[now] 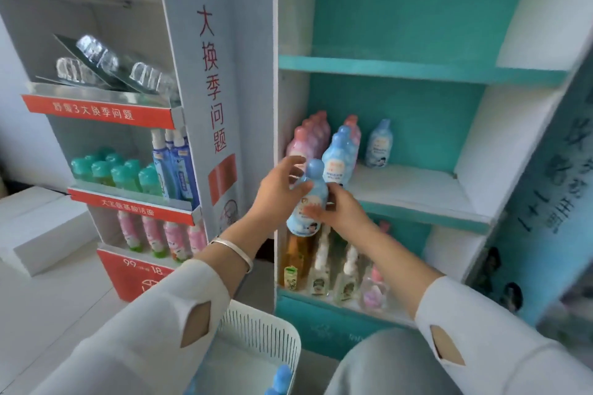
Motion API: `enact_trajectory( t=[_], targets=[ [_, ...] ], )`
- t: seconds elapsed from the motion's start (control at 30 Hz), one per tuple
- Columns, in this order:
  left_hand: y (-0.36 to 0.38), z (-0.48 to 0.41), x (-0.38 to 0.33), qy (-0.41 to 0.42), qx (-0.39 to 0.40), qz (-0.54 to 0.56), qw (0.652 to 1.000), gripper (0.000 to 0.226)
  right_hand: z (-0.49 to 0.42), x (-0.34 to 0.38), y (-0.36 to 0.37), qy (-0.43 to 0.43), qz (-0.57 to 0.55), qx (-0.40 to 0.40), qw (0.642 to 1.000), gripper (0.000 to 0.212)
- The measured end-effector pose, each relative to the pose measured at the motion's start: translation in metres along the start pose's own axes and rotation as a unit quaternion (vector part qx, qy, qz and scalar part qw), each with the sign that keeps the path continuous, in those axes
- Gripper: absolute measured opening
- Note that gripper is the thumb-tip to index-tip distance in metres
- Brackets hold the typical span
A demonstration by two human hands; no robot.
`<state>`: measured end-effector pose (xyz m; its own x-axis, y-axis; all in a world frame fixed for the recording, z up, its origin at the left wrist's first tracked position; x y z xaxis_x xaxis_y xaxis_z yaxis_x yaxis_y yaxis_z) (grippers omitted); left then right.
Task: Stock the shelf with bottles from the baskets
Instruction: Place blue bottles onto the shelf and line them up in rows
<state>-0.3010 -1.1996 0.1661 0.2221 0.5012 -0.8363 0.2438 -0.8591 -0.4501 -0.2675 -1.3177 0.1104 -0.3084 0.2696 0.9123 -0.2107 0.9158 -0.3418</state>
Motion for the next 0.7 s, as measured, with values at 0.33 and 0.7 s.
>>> enact_trajectory(
  t=[0.33, 0.7],
  targets=[
    [0.112, -0.028, -0.047, 0.046, 0.12, -0.095, 0.987, 0.059, -0.023, -0.021, -0.143, 0.013, -0.046, -0.173, 0.984, 0.039],
    [0.197, -0.114, -0.022, -0.098, 0.118, -0.077, 0.985, 0.048, -0.11, -0.06, -0.177, 0.068, 0.099, -0.153, 0.981, 0.055]
  ],
)
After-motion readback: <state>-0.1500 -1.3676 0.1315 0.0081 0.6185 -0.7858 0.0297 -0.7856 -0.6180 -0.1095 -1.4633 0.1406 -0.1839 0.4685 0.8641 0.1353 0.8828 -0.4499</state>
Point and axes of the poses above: each hand's wrist, its own z-axis away from the middle knuckle, its own y-axis out of the palm, x = y × z, the point moved 8 cm from there along -z, towards the middle knuckle, and after that the axes turned 4 degrees about -y, right-handed, at the moved point
